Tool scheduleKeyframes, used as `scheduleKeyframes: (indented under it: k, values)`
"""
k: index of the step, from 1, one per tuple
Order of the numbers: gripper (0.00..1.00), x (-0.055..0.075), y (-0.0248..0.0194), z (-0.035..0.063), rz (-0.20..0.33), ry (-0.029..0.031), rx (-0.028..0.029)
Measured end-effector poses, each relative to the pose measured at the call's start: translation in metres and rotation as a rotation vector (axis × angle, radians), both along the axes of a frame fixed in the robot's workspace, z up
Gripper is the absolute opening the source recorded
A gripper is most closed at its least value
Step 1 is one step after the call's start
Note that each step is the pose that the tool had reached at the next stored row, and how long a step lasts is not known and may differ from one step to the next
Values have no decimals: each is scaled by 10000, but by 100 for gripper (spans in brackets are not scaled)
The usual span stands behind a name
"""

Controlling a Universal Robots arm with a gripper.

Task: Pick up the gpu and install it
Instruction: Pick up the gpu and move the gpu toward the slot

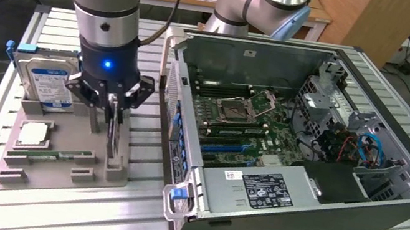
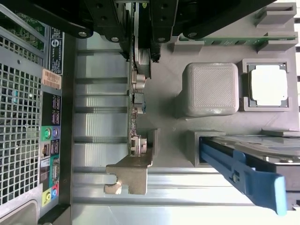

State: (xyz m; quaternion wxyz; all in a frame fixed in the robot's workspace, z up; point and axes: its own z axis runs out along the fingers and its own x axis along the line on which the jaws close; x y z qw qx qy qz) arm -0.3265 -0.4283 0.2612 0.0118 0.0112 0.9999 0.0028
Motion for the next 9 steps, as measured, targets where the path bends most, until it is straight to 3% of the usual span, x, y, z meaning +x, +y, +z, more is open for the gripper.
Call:
scheduleKeyframes:
  k: [9]
  values:
    - [26, 0, 0, 122, 0, 0, 0]
